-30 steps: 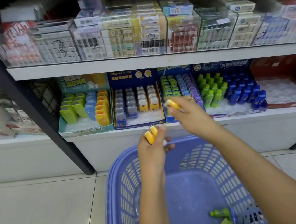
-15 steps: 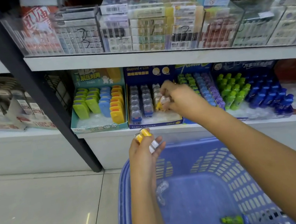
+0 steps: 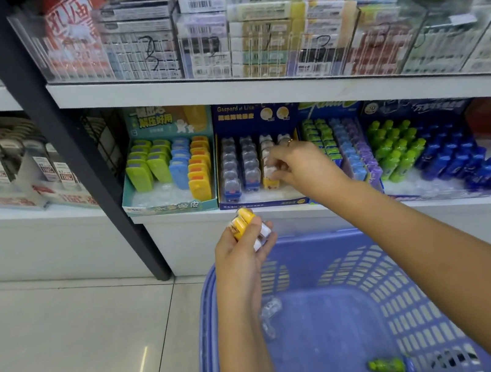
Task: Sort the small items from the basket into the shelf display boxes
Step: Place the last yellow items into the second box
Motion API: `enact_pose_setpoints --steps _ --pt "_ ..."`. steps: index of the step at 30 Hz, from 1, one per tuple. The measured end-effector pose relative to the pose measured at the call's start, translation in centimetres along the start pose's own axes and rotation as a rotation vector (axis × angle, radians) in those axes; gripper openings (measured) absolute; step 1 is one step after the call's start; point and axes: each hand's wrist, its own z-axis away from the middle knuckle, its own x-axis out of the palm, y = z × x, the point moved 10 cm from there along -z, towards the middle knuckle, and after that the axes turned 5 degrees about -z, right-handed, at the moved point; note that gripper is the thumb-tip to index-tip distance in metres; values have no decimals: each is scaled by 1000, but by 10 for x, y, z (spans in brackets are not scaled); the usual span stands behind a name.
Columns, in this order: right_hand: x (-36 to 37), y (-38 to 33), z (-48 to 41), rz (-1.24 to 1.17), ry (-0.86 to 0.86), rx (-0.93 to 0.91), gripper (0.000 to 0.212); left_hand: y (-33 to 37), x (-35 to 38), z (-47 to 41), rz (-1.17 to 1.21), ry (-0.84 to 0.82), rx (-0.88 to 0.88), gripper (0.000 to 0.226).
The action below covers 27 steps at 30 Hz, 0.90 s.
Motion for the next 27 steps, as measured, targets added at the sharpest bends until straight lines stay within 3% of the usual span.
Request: enact_pose_setpoints --steps 7,9,12,14,16,19,27 --pt "-10 4 10 -104 70 59 26 2 9 6 114 -52 -36 13" --pt "-15 -6 28 -269 84 68 34 4 10 8 177 -48 -39 16" --pt "-6 -33 67 -675 -72 30 34 8 13 8 186 -52 -16 21" --pt "-4 -45 87 -657 -105 -35 38 8 17 10 124 -71 -3 22" --pt "-16 -46 96 -575 0 -82 33 8 23 13 106 -107 -4 21" --pt "-28 -25 100 -797 121 45 18 10 30 15 121 -153 -3 22" --pt "1 12 105 -1379 -110 433 21 13 32 16 -33 -142 74 7"
